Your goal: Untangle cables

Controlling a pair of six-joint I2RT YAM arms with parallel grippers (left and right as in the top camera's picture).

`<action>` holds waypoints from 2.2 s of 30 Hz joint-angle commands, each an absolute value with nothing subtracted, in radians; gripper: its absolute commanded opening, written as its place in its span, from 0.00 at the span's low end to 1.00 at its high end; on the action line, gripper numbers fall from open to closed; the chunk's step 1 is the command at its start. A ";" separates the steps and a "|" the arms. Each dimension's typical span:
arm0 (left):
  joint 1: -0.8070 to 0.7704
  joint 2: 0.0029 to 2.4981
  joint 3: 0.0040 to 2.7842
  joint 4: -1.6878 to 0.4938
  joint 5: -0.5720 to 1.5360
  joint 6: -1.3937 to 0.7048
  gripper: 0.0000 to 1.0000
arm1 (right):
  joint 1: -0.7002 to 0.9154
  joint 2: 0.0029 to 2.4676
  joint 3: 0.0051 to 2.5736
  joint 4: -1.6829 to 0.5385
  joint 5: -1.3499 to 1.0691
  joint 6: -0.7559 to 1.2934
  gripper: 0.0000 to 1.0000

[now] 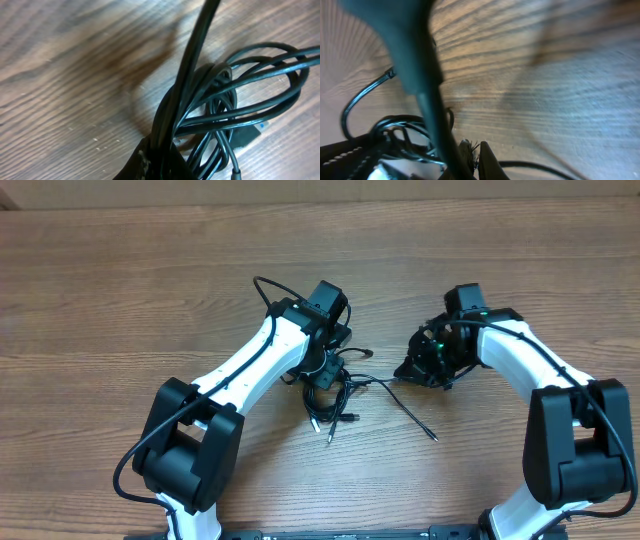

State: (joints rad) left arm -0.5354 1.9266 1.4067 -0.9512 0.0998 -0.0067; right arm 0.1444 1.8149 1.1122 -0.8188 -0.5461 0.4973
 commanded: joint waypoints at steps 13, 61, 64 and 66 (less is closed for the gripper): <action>-0.484 1.976 1.407 -0.885 0.125 -0.003 0.15 | 0.342 1.795 1.112 -0.701 -0.414 0.633 0.04; -0.297 2.000 1.411 -0.939 0.428 0.073 0.36 | 0.256 1.795 1.204 -0.723 -0.712 0.462 0.38; -0.303 2.001 1.394 -0.934 0.426 0.055 0.33 | 0.276 1.795 1.204 -0.711 -0.709 0.496 0.32; -0.308 2.001 1.373 -0.923 0.425 0.055 0.30 | 0.290 1.795 1.204 -0.698 -0.708 0.498 0.32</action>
State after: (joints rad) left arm -0.2996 1.9884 1.4002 -0.9283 0.4335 0.0814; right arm 0.2707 1.8149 1.1847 -0.7101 -0.6918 0.4694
